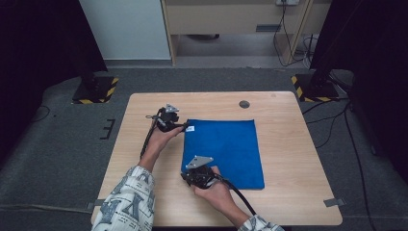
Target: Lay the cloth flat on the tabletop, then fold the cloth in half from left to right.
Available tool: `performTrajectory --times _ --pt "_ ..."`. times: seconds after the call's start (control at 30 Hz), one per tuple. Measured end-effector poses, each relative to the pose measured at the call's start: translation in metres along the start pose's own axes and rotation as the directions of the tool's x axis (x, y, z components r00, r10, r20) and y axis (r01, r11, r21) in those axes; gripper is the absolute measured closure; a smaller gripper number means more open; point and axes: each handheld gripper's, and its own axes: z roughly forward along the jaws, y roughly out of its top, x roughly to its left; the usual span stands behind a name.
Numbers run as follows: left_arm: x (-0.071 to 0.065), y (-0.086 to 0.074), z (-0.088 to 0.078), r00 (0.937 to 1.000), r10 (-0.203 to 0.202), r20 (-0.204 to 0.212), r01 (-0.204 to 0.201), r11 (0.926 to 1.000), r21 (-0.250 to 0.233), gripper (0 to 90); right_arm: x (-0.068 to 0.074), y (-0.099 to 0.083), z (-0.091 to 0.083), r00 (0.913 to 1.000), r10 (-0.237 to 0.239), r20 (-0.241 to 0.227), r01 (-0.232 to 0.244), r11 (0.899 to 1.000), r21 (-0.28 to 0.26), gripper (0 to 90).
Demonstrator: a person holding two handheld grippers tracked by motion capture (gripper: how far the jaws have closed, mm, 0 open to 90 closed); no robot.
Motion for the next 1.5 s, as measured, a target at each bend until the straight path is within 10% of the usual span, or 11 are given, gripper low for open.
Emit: performTrajectory --times 0.8,1.1,1.37,1.5 --pt "0.004 0.008 0.034 1.0000 0.001 0.003 -0.001 0.9992 0.039 33.4 0.000 0.002 0.000 1.0000 -0.008 -0.002 0.008 1.000 0.008 81.9" --pt "0.006 0.005 0.044 0.9984 -0.020 0.054 0.018 0.9991 0.037 51.3 0.001 0.003 -0.002 0.9998 -0.017 0.000 0.017 1.000 0.002 82.9" --pt "0.002 0.009 0.038 0.9981 0.005 0.062 -0.007 0.9994 0.034 88.5 0.003 0.006 -0.004 0.9993 -0.034 0.012 0.034 0.999 0.003 84.6" --pt "0.002 0.014 0.030 0.9982 0.008 0.059 -0.009 0.9998 0.018 88.9 0.005 0.008 -0.006 0.9991 -0.038 0.019 0.038 0.999 -0.006 85.3"
